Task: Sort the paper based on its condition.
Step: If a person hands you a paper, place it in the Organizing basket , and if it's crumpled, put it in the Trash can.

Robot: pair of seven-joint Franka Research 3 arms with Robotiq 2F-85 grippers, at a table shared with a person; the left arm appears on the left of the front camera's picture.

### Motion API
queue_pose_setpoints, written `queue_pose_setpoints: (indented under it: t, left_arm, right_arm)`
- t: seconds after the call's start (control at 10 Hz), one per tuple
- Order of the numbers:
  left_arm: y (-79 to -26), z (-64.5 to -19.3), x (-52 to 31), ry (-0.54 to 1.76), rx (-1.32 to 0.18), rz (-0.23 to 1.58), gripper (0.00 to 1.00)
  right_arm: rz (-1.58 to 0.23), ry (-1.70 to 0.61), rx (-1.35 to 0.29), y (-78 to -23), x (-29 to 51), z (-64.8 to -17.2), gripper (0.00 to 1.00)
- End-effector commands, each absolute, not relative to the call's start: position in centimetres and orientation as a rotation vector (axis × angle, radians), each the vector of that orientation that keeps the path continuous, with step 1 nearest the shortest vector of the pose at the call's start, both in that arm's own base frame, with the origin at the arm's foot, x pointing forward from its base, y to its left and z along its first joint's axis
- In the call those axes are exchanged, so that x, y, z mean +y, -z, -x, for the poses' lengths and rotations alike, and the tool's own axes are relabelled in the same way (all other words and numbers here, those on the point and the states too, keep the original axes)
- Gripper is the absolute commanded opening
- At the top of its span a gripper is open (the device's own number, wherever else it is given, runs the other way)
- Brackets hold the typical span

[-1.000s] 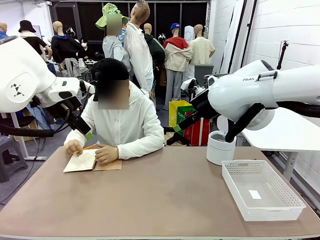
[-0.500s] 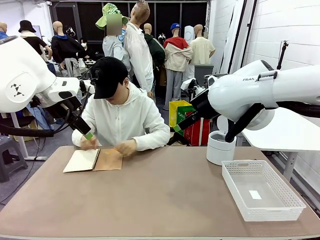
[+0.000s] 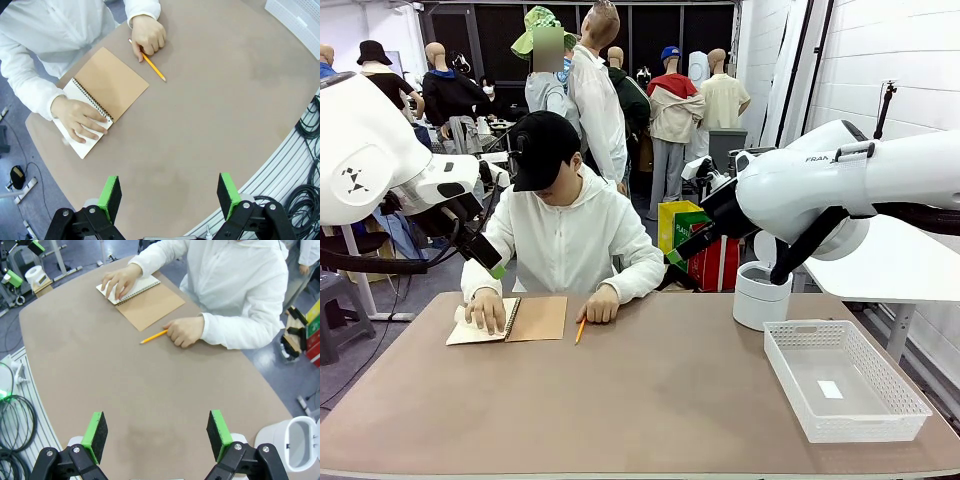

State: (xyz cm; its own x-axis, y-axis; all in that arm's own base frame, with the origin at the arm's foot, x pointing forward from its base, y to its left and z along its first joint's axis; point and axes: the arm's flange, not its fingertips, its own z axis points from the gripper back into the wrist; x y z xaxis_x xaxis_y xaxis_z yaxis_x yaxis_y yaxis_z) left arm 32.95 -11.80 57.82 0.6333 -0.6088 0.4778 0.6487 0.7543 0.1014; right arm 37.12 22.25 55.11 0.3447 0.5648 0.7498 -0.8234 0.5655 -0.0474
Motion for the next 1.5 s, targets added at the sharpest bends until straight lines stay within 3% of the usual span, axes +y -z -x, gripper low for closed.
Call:
queue_pose_setpoints:
  t: [0.0,1.4]
  left_arm:
    - [-57.87,-32.94,-11.74,0.730,-0.515,0.100,1.00]
    - [-57.87,-32.94,-11.74,0.730,-0.515,0.100,1.00]
  right_arm:
    - [-0.370,-0.921,-0.799,-55.05,22.34,-37.06,1.00]
    - [-0.370,-0.921,-0.799,-55.05,22.34,-37.06,1.00]
